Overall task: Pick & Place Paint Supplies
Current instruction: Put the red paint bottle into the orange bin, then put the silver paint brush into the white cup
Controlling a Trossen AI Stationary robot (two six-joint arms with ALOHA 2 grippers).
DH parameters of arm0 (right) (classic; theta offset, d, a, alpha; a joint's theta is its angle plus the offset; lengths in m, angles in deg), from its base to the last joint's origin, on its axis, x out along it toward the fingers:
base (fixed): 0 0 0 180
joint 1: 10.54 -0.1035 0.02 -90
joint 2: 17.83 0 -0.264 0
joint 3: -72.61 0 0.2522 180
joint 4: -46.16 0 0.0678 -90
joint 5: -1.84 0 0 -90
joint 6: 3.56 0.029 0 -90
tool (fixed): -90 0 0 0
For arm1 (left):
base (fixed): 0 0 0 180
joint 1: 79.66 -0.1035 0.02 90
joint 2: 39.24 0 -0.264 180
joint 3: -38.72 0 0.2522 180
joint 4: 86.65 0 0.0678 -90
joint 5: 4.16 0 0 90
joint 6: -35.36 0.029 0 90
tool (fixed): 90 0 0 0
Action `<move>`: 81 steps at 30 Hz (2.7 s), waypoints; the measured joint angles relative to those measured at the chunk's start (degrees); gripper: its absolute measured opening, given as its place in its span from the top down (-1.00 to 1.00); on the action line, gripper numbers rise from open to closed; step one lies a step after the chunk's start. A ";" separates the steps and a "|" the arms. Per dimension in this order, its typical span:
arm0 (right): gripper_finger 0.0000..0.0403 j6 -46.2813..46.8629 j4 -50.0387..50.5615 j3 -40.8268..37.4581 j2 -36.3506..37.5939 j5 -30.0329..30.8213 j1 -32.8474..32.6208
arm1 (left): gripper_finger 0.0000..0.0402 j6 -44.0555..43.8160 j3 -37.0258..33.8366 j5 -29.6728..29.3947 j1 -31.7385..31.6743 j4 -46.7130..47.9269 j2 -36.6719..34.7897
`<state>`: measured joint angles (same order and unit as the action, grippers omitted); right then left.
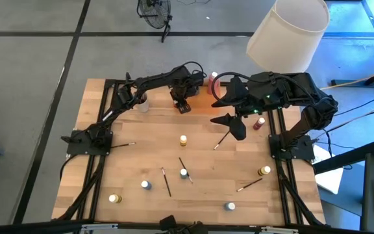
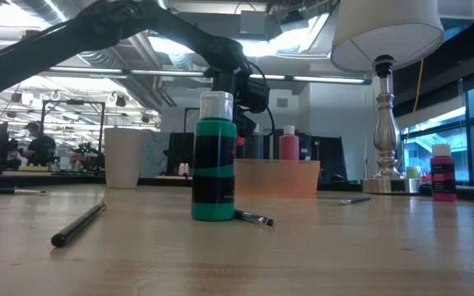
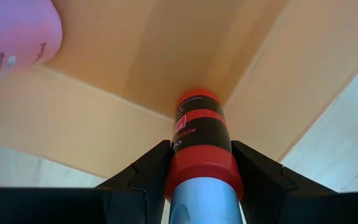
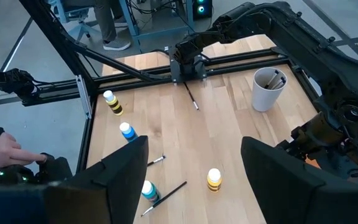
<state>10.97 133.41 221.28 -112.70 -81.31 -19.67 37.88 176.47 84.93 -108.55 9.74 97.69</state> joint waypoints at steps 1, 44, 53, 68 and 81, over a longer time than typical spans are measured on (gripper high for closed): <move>-0.30 0.00 0.00 0.00 0.00 0.00 0.00 | 0.21 -0.86 0.00 0.63 -0.04 0.18 0.02; -0.30 0.01 0.05 0.00 0.00 0.87 0.00 | -0.23 0.46 10.27 -0.48 -2.36 7.43 -2.15; -0.30 -2.45 -0.04 0.00 0.00 0.92 0.00 | -0.23 1.03 10.43 -2.12 -2.04 7.39 -8.72; -0.30 -0.90 -0.11 0.00 0.00 2.14 -0.20 | -0.23 -1.76 1.62 4.53 1.98 7.41 -36.29; -0.30 0.02 2.42 0.00 -0.25 0.18 -1.02 | -0.23 -10.57 -17.27 6.66 11.63 4.87 -54.56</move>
<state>10.99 135.83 221.28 -112.96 -81.13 -20.69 27.31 159.20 91.60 -96.92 14.62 43.13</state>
